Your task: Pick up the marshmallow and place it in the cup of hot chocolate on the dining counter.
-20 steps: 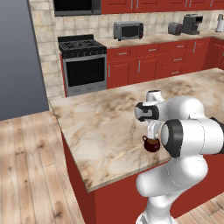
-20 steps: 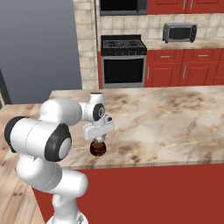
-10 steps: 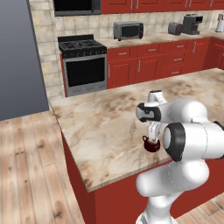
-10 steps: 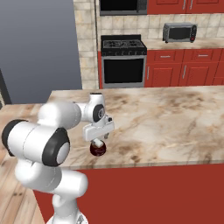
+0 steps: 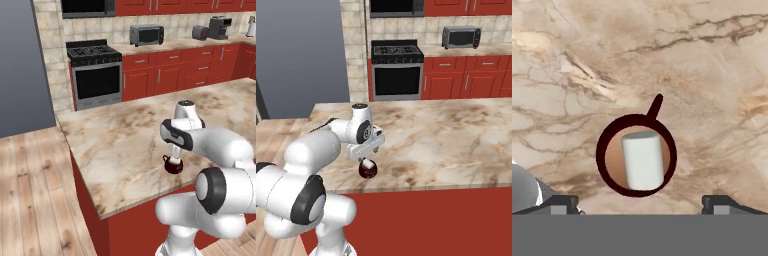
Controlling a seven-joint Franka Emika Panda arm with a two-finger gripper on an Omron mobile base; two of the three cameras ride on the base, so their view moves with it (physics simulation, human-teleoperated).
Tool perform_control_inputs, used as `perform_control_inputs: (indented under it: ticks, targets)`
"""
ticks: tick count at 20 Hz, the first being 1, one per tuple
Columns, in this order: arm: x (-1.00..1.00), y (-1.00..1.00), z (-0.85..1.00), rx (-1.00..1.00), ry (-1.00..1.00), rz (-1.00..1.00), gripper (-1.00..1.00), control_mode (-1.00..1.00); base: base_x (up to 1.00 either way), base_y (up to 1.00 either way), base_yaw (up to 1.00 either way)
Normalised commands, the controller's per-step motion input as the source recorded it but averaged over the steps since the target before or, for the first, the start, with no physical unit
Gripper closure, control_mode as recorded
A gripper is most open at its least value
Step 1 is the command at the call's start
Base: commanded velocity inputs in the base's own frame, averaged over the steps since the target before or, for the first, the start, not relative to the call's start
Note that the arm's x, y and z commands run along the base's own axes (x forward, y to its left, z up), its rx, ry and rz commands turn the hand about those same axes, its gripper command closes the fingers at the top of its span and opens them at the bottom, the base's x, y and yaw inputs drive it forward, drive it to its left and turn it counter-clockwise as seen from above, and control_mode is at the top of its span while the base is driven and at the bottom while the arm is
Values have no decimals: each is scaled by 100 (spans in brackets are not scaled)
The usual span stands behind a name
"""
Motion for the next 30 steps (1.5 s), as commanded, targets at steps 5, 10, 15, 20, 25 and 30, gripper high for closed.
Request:
perform_control_inputs:
  ticks: [5, 10, 15, 20, 25, 30]
  targets:
    - [-4, 20, 14, 0, -21, -2, -100, -100, 0, 0, 0]
    - [-26, 16, 47, 1, -1, -5, -100, -100, 0, 0, 0]
    - [-23, 8, 85, 11, 4, -9, -100, -100, 0, 0, 0]
    - [-22, 6, 88, 12, 1, -9, -100, -100, 0, 0, 0]
    - [-40, 19, 37, 7, 0, -7, -100, -100, 0, 0, 0]
    - [-48, 25, 35, 2, 0, -7, -100, -100, 0, 0, 0]
